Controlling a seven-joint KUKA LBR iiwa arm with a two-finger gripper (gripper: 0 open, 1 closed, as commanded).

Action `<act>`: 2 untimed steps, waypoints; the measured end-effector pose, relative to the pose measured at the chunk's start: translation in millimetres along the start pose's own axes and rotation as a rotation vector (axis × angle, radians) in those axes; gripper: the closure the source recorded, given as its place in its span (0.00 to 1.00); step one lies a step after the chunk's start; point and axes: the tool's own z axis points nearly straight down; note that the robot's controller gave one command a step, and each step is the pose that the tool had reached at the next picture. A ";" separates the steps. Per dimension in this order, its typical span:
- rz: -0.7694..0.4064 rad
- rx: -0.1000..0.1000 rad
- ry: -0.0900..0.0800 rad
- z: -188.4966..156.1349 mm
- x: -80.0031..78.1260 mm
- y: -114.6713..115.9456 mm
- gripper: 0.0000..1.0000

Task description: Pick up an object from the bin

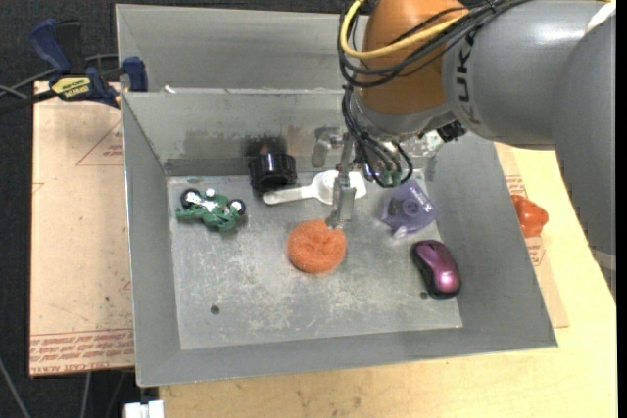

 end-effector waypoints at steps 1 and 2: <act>0.000 0.000 -0.001 -1.7 0.3 -0.1 0.00; -0.048 0.000 -0.013 6.8 -0.5 -2.8 0.00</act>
Offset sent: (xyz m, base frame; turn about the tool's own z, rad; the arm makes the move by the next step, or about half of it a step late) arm -0.0134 -0.0227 -0.0813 -0.2595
